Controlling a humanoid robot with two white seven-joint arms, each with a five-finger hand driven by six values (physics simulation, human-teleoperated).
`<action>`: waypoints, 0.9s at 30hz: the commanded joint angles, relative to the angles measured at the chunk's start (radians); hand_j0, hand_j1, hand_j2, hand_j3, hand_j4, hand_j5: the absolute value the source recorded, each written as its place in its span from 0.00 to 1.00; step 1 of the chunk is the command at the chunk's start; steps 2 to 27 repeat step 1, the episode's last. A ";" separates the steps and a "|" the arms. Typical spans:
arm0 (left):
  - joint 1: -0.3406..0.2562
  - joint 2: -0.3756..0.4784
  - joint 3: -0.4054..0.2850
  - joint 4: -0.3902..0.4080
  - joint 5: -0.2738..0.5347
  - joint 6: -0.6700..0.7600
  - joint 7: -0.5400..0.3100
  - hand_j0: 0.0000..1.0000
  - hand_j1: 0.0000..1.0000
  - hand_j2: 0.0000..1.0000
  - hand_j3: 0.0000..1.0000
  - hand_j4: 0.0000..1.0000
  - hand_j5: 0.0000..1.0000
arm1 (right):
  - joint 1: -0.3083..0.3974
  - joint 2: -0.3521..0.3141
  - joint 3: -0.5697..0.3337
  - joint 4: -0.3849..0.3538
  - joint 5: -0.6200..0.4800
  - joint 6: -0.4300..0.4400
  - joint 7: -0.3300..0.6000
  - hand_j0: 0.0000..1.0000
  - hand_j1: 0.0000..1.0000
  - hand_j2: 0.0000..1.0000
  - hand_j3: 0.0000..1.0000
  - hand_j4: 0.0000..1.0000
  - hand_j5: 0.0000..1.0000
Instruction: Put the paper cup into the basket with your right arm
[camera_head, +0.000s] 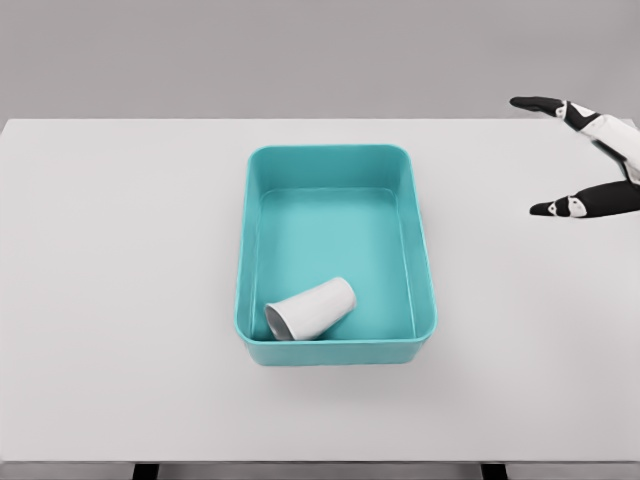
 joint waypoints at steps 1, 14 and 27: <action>0.000 0.000 0.000 0.001 -0.002 0.001 0.001 1.00 1.00 1.00 1.00 1.00 1.00 | -0.002 0.000 -0.004 0.003 -0.004 0.005 0.000 1.00 1.00 1.00 1.00 1.00 1.00; 0.000 0.000 0.000 0.001 -0.002 0.001 0.001 1.00 1.00 1.00 1.00 1.00 1.00 | -0.002 0.000 -0.004 0.003 -0.004 0.005 0.000 1.00 1.00 1.00 1.00 1.00 1.00; 0.000 0.000 0.000 0.001 -0.002 0.001 0.001 1.00 1.00 1.00 1.00 1.00 1.00 | -0.002 0.000 -0.004 0.003 -0.004 0.005 0.000 1.00 1.00 1.00 1.00 1.00 1.00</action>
